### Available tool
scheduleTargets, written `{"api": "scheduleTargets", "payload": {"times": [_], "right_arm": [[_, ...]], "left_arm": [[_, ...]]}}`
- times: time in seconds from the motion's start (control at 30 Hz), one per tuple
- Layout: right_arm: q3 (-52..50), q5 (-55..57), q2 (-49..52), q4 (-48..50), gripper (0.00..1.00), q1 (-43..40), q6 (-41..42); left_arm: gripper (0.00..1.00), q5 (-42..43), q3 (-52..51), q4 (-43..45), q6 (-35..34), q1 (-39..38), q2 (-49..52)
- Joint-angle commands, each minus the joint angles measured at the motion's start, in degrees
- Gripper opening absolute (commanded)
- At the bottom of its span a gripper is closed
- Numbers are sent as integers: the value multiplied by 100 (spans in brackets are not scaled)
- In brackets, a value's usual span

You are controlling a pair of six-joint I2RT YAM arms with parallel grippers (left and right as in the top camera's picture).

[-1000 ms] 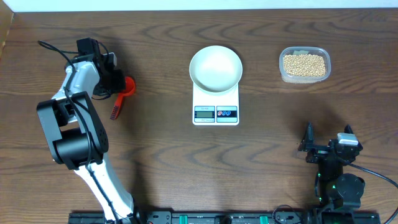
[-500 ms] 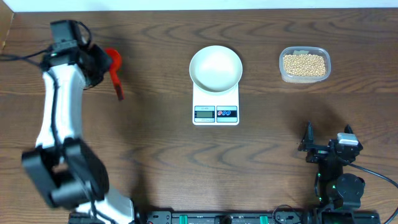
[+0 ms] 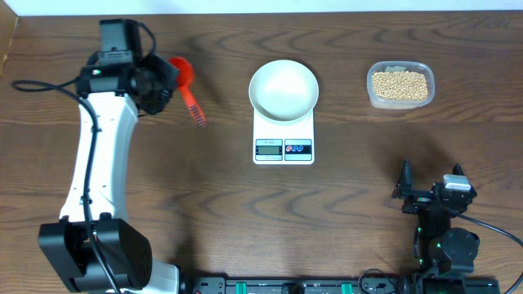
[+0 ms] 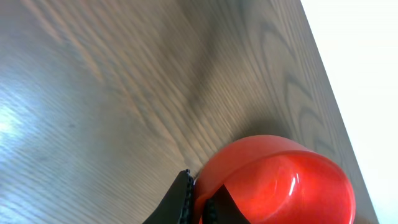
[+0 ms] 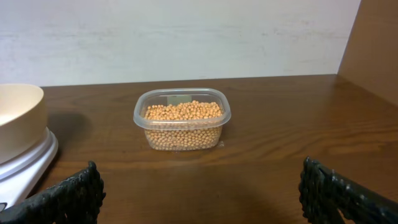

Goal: Scoop item into bowl and weigh 50g on scale
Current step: 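Grasp the red scoop with the left gripper and lift it toward the scale, then bring the right gripper to the scoop handle held by the left gripper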

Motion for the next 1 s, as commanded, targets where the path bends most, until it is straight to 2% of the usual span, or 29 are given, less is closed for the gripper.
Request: {"api": "scheduleTargets", "payload": {"times": [0.0, 0.23, 0.33, 0.43, 0.6, 0.7, 0.8, 0.97], "right_arm": [[-13, -4, -39, -15, 99, 48, -42], [-13, -28, -39, -11, 99, 48, -39], [-13, -645, -39, 26, 99, 48, -9], [-13, -1333, -39, 140, 99, 48, 339], [-13, -2149, -37, 597, 99, 48, 1121], [50, -2474, 66, 688, 99, 48, 1419], [273, -2671, 323, 688, 99, 48, 1486], [1405, -3379, 1755, 686, 99, 48, 1486]], "left_arm": [[8, 114, 26, 63, -66, -258, 9], [7, 638, 28, 341, -332, -428, -2], [7, 863, 28, 363, -573, -439, -2], [7, 863, 28, 361, -675, -487, -2], [7, 841, 26, 367, -1523, -608, -2], [7, 837, 26, 367, -1731, -632, -2], [7, 839, 26, 365, -1731, -629, -2], [7, 844, 26, 361, -2308, -632, -2]]}}
